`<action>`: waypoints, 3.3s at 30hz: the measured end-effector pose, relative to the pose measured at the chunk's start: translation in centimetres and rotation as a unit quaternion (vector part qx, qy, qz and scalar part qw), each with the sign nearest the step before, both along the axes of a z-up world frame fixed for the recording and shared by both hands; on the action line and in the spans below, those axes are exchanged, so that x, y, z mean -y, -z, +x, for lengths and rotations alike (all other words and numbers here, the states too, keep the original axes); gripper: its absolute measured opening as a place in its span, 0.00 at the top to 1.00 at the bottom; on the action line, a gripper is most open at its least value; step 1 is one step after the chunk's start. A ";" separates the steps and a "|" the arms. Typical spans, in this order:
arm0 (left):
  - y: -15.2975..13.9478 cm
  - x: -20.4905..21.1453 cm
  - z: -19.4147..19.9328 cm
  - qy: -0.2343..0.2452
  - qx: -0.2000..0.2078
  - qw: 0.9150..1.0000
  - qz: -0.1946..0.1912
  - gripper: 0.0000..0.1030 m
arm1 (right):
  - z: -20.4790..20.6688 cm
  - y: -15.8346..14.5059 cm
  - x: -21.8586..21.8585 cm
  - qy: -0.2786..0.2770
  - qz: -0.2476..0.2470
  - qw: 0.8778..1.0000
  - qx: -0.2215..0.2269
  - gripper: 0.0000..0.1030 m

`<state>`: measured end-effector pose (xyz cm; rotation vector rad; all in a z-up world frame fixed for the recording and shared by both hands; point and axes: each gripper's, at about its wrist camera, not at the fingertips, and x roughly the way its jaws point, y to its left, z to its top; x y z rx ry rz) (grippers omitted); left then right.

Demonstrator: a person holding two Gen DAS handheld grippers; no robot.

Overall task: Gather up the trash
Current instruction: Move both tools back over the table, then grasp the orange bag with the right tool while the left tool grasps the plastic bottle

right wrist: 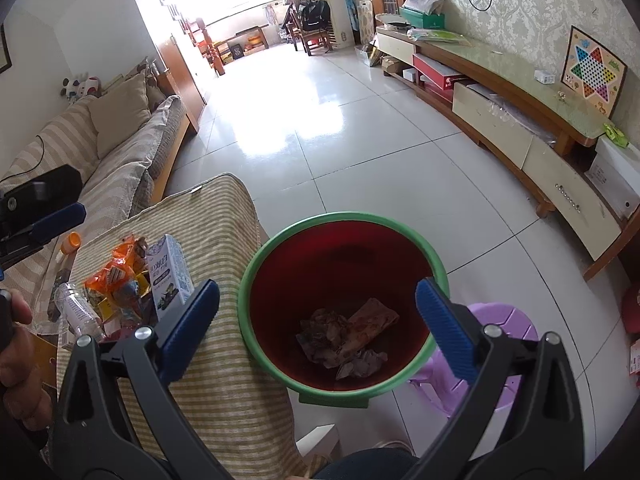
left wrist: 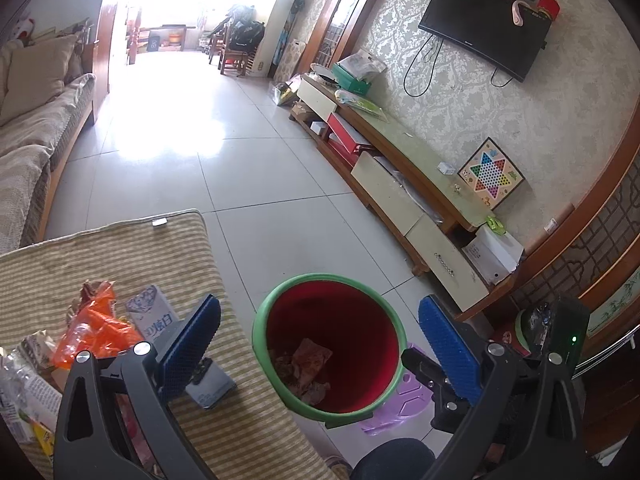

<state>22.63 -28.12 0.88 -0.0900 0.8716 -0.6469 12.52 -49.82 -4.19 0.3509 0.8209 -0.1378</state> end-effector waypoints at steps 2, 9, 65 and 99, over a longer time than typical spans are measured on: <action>-0.4 -1.5 -0.7 -0.006 0.007 1.000 0.007 0.08 | -0.2 -0.4 -0.9 -0.005 -0.001 1.000 0.004 0.05; -1.3 -8.7 -3.4 -0.043 0.028 0.998 0.039 0.08 | -0.4 -1.4 -6.0 -0.038 -0.003 0.999 0.011 0.05; 13.6 -24.5 2.9 -0.260 -0.196 0.945 -0.018 0.10 | 13.7 3.5 -25.5 -0.258 -0.104 0.959 -0.049 0.05; 10.3 -27.2 1.4 -0.289 -0.161 0.943 -0.043 0.46 | 11.0 1.1 -25.1 -0.269 -0.091 0.959 -0.026 0.53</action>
